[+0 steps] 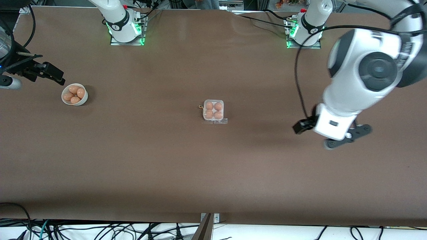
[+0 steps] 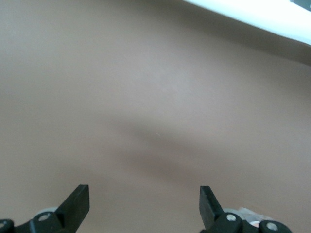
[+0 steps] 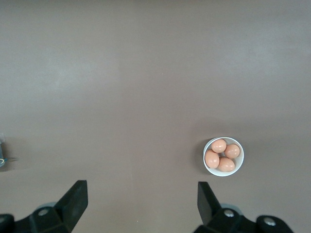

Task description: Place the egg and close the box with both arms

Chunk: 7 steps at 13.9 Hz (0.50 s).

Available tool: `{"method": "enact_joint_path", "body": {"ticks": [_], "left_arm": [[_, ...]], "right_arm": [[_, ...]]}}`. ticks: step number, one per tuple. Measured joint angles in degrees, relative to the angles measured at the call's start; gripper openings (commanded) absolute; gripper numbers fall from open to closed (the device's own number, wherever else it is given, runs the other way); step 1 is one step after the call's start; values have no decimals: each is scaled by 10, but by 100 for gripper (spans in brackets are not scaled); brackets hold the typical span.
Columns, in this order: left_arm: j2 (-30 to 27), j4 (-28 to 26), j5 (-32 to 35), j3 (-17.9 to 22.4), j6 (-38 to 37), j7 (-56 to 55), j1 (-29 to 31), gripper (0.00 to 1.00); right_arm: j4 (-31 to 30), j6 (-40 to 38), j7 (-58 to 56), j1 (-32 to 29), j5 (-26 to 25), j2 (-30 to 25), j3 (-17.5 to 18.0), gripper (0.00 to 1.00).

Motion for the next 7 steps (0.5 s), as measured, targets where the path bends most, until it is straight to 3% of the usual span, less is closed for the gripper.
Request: {"method": "enact_joint_path", "body": {"ticks": [4,7], "left_arm": [[-89,-60,0,1,-21,198,96,100],[-160,-148,0,1,-23,240,137,100]], "right_arm": [[0,0,0,0,0,0,0,100],[0,0,0,0,0,0,0,100]]}}
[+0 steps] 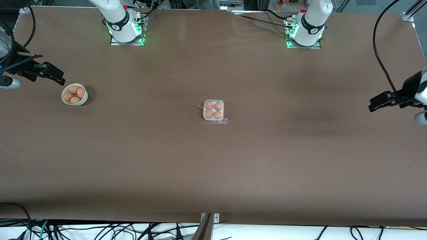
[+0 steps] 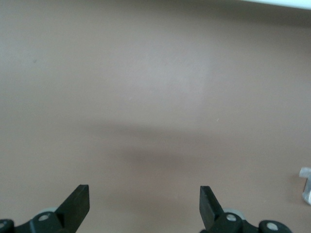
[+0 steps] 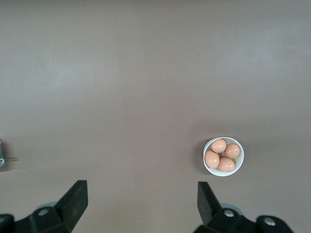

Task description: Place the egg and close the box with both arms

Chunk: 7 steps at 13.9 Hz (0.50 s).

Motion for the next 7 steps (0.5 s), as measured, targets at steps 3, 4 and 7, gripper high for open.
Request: {"method": "enact_joint_path", "body": {"ticks": [3,4,7], "left_arm": [[-20,-40,0,-6,2,1,-3,100],[-20,-45,0,-9,3,0,-9,100],[-19,-50,0,-12,5,-1,-17,98]], "right_arm": [[0,0,0,0,0,0,0,100],[0,0,0,0,0,0,0,100],[0,0,0,0,0,0,0,100]]}}
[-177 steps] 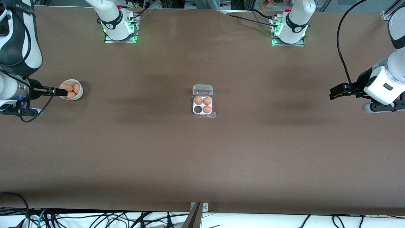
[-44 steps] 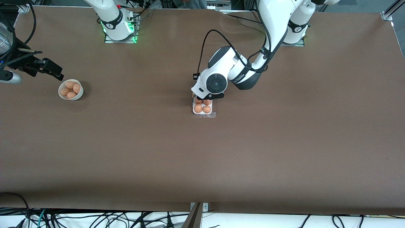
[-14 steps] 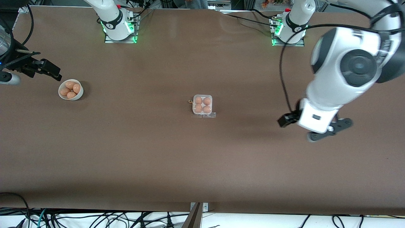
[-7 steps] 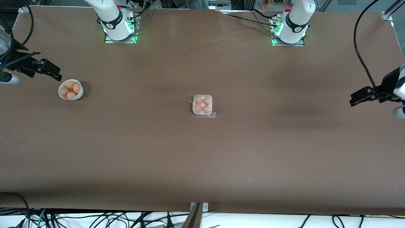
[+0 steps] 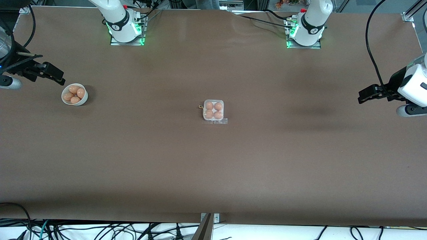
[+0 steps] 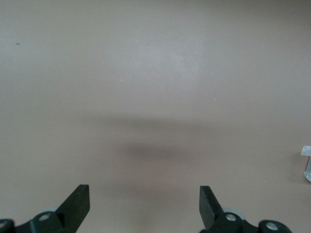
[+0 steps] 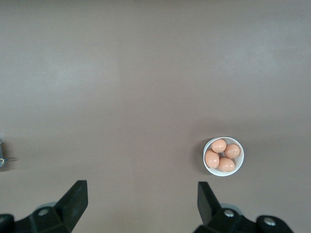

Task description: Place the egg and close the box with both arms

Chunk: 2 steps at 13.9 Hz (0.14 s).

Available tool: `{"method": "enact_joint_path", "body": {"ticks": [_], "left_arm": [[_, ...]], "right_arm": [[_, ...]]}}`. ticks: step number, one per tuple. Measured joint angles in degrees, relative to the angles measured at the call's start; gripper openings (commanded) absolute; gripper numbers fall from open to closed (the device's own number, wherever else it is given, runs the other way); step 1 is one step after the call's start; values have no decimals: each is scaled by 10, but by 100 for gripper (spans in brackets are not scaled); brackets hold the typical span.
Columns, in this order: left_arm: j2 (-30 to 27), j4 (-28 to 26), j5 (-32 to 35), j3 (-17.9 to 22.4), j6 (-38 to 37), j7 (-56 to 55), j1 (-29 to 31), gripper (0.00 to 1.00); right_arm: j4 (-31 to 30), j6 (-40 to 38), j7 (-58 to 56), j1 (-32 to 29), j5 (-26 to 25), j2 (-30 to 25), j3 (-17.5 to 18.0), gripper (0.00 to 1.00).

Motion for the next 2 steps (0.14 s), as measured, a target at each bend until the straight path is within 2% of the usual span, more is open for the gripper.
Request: {"method": "enact_joint_path", "body": {"ticks": [2], "left_arm": [[0,-1,-5,0,0,0,-2,95]], "right_arm": [[0,0,0,0,0,0,0,100]]}}
